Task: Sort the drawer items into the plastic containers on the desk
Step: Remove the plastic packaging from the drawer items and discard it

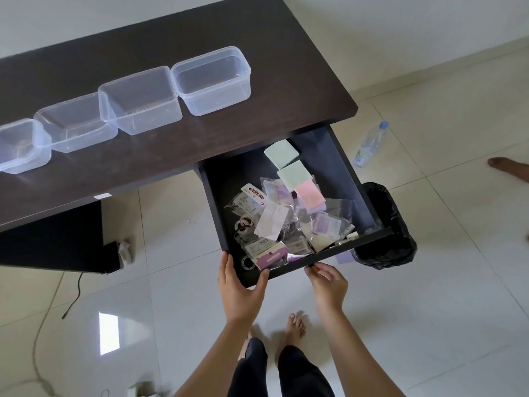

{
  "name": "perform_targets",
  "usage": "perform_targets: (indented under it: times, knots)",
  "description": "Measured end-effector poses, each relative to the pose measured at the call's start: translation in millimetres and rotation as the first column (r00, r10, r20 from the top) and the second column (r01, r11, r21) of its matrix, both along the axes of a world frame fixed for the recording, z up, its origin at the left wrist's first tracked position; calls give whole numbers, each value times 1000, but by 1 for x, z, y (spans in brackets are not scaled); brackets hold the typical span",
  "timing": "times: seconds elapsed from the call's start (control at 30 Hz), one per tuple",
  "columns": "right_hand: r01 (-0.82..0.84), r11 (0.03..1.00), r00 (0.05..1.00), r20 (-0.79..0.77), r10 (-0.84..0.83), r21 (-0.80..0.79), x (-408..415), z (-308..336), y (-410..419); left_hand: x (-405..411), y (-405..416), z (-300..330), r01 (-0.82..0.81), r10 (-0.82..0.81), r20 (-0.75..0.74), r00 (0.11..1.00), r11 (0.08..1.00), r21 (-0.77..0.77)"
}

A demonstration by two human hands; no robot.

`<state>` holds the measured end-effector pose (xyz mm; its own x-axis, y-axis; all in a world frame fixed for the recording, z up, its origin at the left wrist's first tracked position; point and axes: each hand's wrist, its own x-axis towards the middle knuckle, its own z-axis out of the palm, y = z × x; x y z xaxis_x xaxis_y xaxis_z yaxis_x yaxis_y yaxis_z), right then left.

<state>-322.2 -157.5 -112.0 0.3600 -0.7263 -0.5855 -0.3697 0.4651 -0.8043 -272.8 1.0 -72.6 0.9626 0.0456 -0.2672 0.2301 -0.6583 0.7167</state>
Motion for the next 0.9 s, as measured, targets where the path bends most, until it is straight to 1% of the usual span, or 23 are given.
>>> perform_targets:
  times: [0.1,0.27,0.53,0.6,0.67,0.73,0.77,0.83,0.9]
  knots:
    - [-26,1000,1000,-6,26,5,0,-5,-2,0,1,-3,33,-33,-10,999,999,20]
    - [-69,998,997,-18,69,-3,1,-10,-6,0,1,-7,43,-43,-17,999,998,43]
    - [-93,995,993,-64,94,32,0,-6,-7,-1,5,2,98,-94,-64,994,993,71]
    - [-76,997,991,-104,78,23,-1,-2,-12,1,6,5,106,-101,-61,993,991,81]
    - [-38,998,988,-151,31,-45,-2,7,-20,5,3,10,101,-97,-51,994,991,92]
    - [3,977,987,-158,-37,-211,-2,23,-28,10,-1,14,92,-89,-40,995,991,92]
    - [6,947,988,-144,-54,-320,-1,32,-32,13,-4,17,91,-88,-33,996,992,83]
    - [-27,852,994,-102,-31,-522,6,46,-43,19,-10,20,89,-88,-27,996,995,44]
    - [-100,770,995,-82,62,-631,20,57,-55,23,-16,20,89,-89,-46,995,996,-3]
